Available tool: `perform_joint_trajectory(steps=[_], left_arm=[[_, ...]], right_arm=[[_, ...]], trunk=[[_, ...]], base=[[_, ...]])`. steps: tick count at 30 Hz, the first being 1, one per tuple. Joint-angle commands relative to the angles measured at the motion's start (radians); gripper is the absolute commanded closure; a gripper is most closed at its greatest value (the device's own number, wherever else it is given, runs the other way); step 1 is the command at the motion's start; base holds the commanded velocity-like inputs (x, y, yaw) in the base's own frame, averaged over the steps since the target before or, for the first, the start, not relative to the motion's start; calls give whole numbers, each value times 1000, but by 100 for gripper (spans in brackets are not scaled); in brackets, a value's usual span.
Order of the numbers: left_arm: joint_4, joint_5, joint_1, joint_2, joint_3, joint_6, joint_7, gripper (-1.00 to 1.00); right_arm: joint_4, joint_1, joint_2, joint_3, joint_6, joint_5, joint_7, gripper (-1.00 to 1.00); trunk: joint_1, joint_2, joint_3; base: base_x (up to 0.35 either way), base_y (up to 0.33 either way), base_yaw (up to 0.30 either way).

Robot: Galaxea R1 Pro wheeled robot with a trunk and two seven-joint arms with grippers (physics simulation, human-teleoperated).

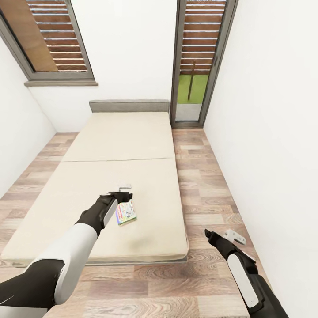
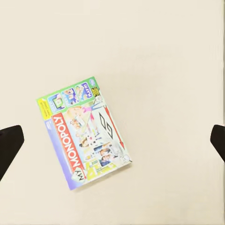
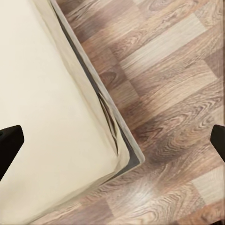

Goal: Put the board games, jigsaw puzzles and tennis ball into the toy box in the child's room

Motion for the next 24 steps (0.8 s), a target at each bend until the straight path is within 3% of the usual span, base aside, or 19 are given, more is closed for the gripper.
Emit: perform_joint_trajectory(steps=[1, 24], left_arm=[[-2, 1, 0, 0, -2, 6, 4, -100], [-2, 2, -1, 6, -1, 11, 7, -100]], right_arm=[[-2, -1, 0, 1, 3, -10, -8, -100], [-8, 0, 2, 14, 4, -12, -8, -100]], trunk=[[0, -2, -3], [0, -2, -39]], base=[[0, 0, -140], [0, 0, -119]])
